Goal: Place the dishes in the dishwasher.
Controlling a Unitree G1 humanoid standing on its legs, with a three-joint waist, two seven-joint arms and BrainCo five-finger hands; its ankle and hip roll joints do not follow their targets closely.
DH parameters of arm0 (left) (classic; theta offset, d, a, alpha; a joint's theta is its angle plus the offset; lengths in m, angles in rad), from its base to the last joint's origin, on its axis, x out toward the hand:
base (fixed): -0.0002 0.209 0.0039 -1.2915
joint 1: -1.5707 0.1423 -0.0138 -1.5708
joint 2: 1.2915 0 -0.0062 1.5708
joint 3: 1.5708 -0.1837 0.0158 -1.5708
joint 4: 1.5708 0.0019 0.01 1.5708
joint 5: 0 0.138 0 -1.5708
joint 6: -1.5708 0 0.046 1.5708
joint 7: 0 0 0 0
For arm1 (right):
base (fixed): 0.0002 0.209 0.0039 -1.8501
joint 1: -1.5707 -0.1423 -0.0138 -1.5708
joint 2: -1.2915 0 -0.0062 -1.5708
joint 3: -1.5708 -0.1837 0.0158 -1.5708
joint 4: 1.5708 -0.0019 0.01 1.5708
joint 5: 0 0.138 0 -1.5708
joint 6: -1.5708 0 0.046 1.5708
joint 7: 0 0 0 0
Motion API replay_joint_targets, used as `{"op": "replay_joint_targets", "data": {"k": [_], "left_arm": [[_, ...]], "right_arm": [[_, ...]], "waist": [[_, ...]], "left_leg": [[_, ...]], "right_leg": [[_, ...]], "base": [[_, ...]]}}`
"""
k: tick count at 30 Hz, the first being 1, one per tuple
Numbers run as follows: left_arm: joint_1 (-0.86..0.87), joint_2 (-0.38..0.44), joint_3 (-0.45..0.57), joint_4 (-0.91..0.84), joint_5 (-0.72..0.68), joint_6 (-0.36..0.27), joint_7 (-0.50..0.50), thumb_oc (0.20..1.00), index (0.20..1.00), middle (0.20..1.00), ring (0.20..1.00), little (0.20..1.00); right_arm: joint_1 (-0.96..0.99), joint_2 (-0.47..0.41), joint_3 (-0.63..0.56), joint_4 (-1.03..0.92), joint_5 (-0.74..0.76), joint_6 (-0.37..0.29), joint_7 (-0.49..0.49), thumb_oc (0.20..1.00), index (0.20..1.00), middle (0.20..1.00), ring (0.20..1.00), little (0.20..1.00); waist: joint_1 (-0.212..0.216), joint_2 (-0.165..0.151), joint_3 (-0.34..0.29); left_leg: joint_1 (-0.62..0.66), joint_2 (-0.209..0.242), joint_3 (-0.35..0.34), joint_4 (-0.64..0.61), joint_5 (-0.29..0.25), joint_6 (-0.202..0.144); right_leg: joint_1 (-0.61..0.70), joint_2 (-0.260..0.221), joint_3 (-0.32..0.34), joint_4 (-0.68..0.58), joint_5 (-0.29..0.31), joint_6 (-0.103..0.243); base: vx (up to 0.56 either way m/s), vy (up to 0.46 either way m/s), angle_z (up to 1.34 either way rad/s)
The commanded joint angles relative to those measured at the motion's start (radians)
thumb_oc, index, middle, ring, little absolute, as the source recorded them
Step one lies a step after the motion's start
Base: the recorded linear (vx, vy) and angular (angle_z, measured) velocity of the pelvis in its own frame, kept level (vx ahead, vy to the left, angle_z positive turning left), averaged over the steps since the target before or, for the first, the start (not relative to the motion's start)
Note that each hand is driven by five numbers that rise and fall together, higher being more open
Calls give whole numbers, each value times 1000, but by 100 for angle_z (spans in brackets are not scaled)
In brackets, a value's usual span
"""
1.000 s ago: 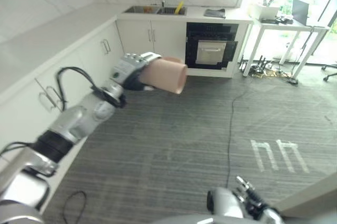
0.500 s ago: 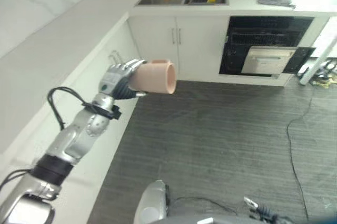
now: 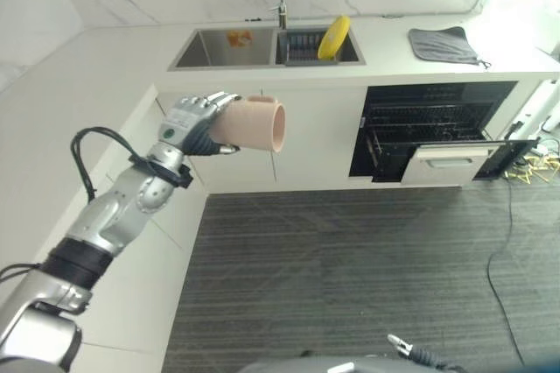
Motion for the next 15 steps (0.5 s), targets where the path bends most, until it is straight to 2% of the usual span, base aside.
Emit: {"op": "replay_joint_targets", "data": {"k": [1,3,5,6,8,9,10,12,13,14,15], "left_arm": [[-67,-14,79,-51,-33,-16,36,200,200,200,200,200],[-49,-21,94,-59,-27,-19,28,200,200,200,200,200],[-29,-33,107,-64,-18,-27,27,200,200,200,200,200],[-32,-41,102,-76,1,-42,24,200,200,200,200,200],[-52,-40,85,-72,-7,-41,25,200,200,200,200,200],[-53,-40,82,-77,-7,-38,26,200,200,200,200,200],[-63,-39,75,-82,-4,-15,29,200,200,200,200,200],[-97,-17,59,-77,-23,22,32,200,200,200,200,200],[-106,-7,52,-71,-34,31,39,200,200,200,200,200],[-105,-10,48,-63,-42,32,42,200,200,200,200,200],[-80,-25,62,-65,-31,34,45,200,200,200,200,200]], "right_arm": [[-27,-12,23,4,-4,-1,-7,1000,1000,1000,1000,1000],[-29,-12,17,7,-16,1,-8,1000,1000,1000,1000,1000],[-27,-12,7,7,-29,-8,-24,1000,1000,1000,1000,1000],[-21,-9,-7,-1,3,-41,-47,1000,1000,1000,1000,1000],[-20,-7,-20,-12,29,-48,-61,1000,1000,1000,1000,1000],[-21,-7,-23,-16,36,-49,-64,1000,1000,1000,1000,1000],[-27,-7,-21,-18,19,-59,-56,1000,1000,1000,1000,1000],[-44,-14,-27,-22,5,-42,-49,1000,1000,1000,1000,1000],[-47,-16,-36,-20,-3,-35,-40,1000,1000,1000,1000,1000],[-45,-18,-43,-13,-12,-26,-28,1000,1000,1000,1000,1000],[-42,-20,-43,-11,-28,-24,-20,1000,1000,1000,1000,1000]], "waist": [[2,35,-2],[9,34,-4],[13,27,-5],[8,14,8],[-6,19,21],[-7,17,25],[-16,7,27],[-45,2,39],[-53,1,42],[-60,9,43],[-54,5,35]], "left_leg": [[-56,119,103,2,-15,-79],[-55,119,112,-1,-20,-75],[-56,105,120,9,-36,-49],[-57,81,119,33,-65,-7],[-53,85,109,54,-79,9],[-47,85,109,55,-82,10],[-11,95,119,45,-96,-13],[33,117,103,34,-130,-29],[44,133,100,30,-139,-36],[55,169,91,28,-135,-55],[50,194,98,27,-113,-79]], "right_leg": [[54,51,-86,4,53,-21],[49,39,-100,18,62,-10],[32,25,-89,83,85,8],[-9,27,-51,271,126,39],[-81,42,-35,429,176,42],[-97,27,-45,427,188,38],[-107,-66,-76,208,218,34],[-136,-126,-19,62,306,65],[-140,-137,13,45,322,79],[-109,-104,55,33,236,81],[-69,-82,24,0,193,77]], "base": [[-28,47,-8],[5,73,-25],[43,189,-37],[68,203,-27],[82,60,-2],[207,-255,9],[252,-393,1],[258,-495,-3],[250,-520,15],[202,-510,29],[174,-500,59]]}}
